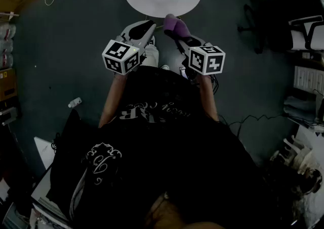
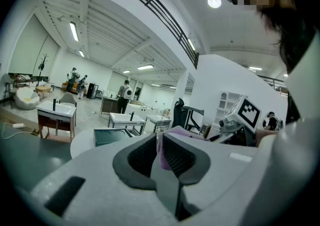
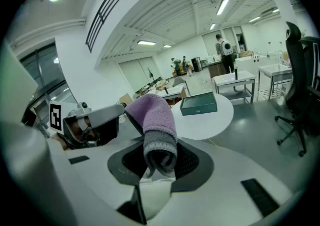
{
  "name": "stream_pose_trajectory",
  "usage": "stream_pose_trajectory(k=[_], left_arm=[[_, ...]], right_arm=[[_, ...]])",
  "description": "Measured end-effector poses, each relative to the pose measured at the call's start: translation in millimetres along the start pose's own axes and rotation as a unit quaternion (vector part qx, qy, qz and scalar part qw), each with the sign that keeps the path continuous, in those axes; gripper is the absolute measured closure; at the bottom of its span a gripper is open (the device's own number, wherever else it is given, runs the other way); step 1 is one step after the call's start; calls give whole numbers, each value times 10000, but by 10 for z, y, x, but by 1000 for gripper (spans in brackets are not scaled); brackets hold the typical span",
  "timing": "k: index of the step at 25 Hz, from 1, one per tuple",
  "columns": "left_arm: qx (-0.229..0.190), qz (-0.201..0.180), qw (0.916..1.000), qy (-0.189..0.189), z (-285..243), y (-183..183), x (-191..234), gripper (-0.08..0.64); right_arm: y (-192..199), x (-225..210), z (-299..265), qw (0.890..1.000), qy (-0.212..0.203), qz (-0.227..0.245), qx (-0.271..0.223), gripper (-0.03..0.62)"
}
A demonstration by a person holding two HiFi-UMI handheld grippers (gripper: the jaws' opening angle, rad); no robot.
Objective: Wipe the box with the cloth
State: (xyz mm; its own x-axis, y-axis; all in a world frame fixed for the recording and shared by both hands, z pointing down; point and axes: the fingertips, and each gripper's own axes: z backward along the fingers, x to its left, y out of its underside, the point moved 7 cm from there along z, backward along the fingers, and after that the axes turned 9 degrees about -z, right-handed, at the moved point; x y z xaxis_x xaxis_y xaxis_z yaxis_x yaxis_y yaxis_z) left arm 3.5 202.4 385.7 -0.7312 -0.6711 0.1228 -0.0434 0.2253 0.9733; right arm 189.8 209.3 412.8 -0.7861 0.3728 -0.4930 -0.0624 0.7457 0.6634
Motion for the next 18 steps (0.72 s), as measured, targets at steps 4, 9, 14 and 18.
stream_pose_trajectory(k=[4,9,14,18], left_arm=[[19,-24,10000,24,1,-3,-20,520],[93,-55,9999,76,-48,5,-55,520],[181,-133,9996,146,-128,-24,-68,520],[229,-175,9994,203,-195,-43,-58,520]], right_arm=[[16,-5,12,10000,7,-9,0,491],[10,-49,31,9999,-6,-108,-67,491],[-8,-98,52,9998,2,-191,-83,492],[-32,-144,51,9997,19,-239,-74,491]])
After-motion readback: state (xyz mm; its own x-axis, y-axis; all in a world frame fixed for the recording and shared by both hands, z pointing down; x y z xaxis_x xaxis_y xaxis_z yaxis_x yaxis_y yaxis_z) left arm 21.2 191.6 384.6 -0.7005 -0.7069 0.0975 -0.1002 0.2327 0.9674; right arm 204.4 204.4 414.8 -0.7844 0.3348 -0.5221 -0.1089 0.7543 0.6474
